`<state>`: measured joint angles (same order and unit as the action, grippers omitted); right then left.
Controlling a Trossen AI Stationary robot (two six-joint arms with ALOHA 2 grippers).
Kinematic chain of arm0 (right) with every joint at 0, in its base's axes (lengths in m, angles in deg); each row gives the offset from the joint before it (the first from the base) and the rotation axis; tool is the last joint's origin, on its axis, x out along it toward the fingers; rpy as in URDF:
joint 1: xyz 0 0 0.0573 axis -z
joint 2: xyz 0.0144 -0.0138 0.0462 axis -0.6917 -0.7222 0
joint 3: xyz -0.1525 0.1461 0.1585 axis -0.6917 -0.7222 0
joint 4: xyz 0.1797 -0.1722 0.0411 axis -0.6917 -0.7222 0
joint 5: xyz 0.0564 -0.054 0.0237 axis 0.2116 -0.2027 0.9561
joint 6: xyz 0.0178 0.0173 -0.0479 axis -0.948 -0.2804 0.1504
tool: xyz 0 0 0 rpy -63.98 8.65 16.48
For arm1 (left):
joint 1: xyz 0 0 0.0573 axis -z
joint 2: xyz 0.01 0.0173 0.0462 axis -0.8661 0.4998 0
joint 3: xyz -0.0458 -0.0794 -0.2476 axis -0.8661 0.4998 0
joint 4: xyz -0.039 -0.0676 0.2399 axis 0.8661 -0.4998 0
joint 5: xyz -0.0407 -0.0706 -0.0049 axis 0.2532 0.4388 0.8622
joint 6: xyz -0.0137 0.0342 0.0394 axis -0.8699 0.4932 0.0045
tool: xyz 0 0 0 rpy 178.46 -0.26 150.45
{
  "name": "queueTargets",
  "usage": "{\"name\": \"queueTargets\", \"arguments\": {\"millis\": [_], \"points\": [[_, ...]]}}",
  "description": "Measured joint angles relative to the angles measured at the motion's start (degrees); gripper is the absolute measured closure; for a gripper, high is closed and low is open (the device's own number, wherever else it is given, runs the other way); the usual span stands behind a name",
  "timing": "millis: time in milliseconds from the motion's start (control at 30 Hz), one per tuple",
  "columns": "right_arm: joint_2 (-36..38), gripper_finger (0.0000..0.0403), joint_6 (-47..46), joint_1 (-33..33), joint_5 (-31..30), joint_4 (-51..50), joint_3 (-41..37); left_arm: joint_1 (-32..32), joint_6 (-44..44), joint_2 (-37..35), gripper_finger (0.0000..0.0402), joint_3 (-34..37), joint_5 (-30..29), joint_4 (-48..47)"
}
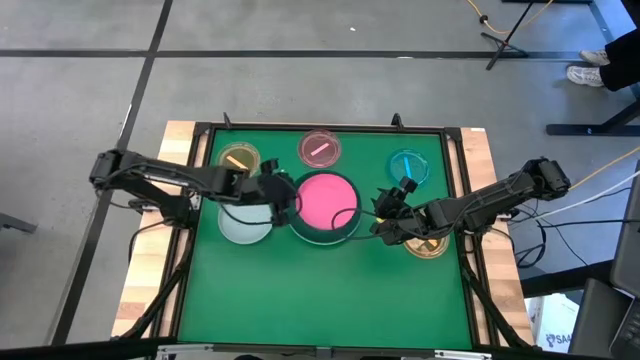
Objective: Stack plastic plates
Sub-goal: Stack the gray plate on the pink plate
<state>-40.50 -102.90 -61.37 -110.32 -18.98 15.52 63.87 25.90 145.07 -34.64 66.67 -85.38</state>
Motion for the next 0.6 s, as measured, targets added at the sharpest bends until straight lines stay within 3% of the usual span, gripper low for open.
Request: {"name": "queueTargets", "arguments": {"millis": [300, 600], "points": [[0.0, 0.0256, 0.0, 0.0, 0.9, 0.0, 0.0, 7.8, -7.7, -2.4, 0.0295, 0.0, -0.2, -12.1], [0.0, 0.0256, 0.0, 0.0, 0.9, 0.1, 0.0, 15.5, -13.8, -2.4, 0.0295, 7.5, -0.2, -12.5]]}}
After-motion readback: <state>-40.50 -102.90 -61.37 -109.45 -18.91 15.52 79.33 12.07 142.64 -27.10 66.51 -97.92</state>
